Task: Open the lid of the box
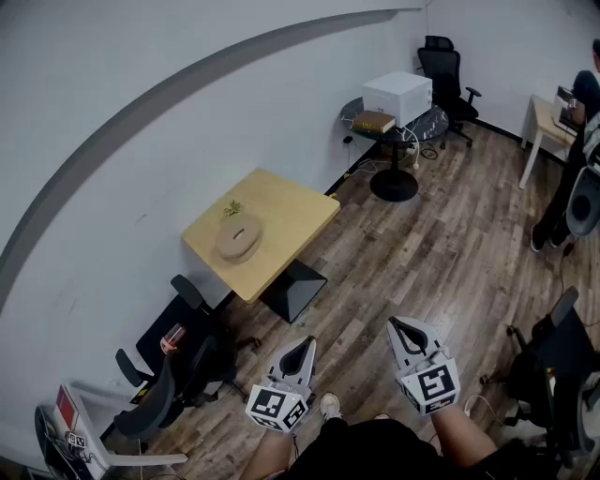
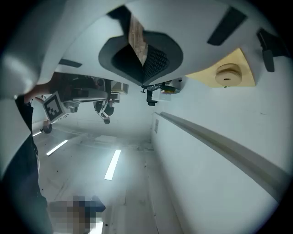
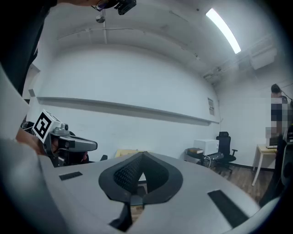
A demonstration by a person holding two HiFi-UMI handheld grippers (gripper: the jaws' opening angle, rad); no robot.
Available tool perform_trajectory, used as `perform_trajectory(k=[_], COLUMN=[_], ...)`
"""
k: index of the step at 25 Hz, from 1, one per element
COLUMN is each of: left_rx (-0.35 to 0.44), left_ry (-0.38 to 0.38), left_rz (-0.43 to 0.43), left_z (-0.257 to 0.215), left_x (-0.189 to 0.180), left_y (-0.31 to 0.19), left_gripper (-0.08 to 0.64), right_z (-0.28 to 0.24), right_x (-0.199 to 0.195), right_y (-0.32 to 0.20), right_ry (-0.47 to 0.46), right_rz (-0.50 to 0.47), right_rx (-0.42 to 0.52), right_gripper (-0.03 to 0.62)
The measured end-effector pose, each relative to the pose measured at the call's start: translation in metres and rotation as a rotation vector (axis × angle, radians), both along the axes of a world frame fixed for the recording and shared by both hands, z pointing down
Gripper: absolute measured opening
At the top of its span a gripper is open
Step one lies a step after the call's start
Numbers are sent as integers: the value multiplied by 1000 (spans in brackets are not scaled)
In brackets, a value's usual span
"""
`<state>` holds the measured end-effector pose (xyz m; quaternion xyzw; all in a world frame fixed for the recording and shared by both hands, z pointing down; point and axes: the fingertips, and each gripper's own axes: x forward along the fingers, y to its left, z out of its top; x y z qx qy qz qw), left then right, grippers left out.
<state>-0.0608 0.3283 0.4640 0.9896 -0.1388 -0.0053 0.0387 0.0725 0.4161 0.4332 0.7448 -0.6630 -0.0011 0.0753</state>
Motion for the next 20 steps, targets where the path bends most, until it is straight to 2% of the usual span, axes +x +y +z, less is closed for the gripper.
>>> perform_trajectory(k=[8,15,20], left_rx=[24,12,10], left_ry=[-4,-11,3], left_rz=[34,49,65], left_z=[-8,-7,-9], left_x=[-8,-13,-14], left_y=[-17,-46,-75], left_gripper=[20,20,20], right_z=[-1,-2,-15], right_x=[-8,-14,-24], right_y=[-22,-52,-87], right_ry=[43,-4,72], right_rz=[-7,-2,-23], right_rx=[-29,-41,-13], right_gripper=[20,20,21])
